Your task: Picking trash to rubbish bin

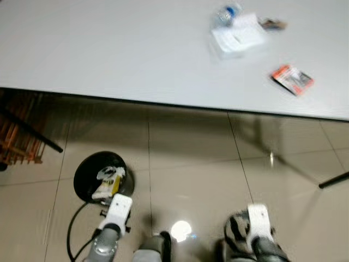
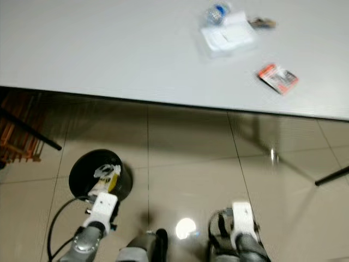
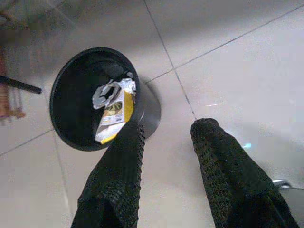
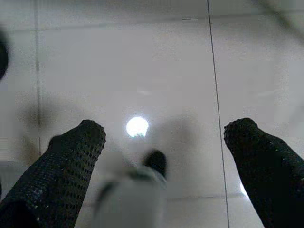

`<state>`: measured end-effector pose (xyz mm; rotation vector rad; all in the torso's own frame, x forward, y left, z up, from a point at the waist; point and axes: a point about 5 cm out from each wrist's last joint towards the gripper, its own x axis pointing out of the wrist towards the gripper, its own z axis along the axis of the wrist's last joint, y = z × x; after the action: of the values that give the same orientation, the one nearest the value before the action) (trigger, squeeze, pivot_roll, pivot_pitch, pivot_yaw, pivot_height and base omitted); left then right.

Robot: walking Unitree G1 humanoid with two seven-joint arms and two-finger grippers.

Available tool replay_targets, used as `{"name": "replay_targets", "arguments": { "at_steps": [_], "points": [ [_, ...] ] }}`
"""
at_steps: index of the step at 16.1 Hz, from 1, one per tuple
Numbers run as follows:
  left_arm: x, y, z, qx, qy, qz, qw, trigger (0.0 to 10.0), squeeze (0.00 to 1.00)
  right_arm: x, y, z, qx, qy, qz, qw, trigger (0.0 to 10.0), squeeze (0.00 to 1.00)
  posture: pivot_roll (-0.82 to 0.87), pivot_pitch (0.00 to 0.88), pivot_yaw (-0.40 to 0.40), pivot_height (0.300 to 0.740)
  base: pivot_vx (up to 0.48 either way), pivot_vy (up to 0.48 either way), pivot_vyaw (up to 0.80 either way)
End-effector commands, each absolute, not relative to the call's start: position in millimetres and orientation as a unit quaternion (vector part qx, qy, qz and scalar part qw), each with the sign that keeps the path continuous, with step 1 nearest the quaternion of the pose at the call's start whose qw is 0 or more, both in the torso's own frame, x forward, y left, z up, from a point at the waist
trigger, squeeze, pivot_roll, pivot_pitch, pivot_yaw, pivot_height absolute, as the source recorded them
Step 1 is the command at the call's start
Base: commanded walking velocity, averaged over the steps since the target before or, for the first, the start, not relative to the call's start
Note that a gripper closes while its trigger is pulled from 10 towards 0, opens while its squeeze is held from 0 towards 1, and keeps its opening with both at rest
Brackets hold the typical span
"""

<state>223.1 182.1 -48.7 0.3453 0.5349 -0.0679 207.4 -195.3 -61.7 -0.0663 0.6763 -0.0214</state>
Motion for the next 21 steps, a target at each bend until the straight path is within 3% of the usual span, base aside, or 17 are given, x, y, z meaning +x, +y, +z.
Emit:
{"name": "replay_targets", "arguments": {
  "at_steps": [1, 9, 14, 19, 21],
  "points": [
    [212.4, 180.3, -56.6, 0.168, 0.285, -0.037, 0.943, 10.0, 0.00, 194.1, -202.9, -68.1, -0.036, 0.351, -0.020, 0.936, 10.0, 0.00, 0.03, 0.229, 0.117, 0.740, 0.000, -0.300, 0.00],
    [213.7, 179.8, -56.0, 0.171, 0.284, -0.040, 0.943, 10.0, 0.00, 194.4, -203.5, -67.9, -0.035, 0.350, -0.023, 0.936, 10.0, 0.00, 0.03, 0.237, 0.118, 0.740, 0.000, -0.296, 0.00],
    [217.6, 177.6, -53.9, 0.170, 0.279, -0.041, 0.944, 10.0, 0.00, 194.9, -204.4, -67.4, -0.035, 0.349, -0.024, 0.936, 10.0, 0.00, 0.02, 0.232, 0.119, 0.740, 0.000, 0.000, 0.00],
    [251.4, 155.5, -24.7, 0.146, 0.181, -0.059, 0.971, 10.0, 0.00, 215.3, -205.0, -53.1, -0.033, 0.301, -0.029, 0.953, 10.0, 0.00, 0.02, 0.223, 0.123, 0.740, 0.000, 0.000, 0.00],
    [265.4, 152.3, -4.5, 0.156, 0.112, -0.059, 0.980, 10.0, 0.00, 234.4, -208.7, -35.3, -0.031, 0.240, -0.042, 0.969, 10.0, 0.00, 0.03, 0.219, 0.125, 0.740, 0.000, 0.000, 0.00]
  ]
}}
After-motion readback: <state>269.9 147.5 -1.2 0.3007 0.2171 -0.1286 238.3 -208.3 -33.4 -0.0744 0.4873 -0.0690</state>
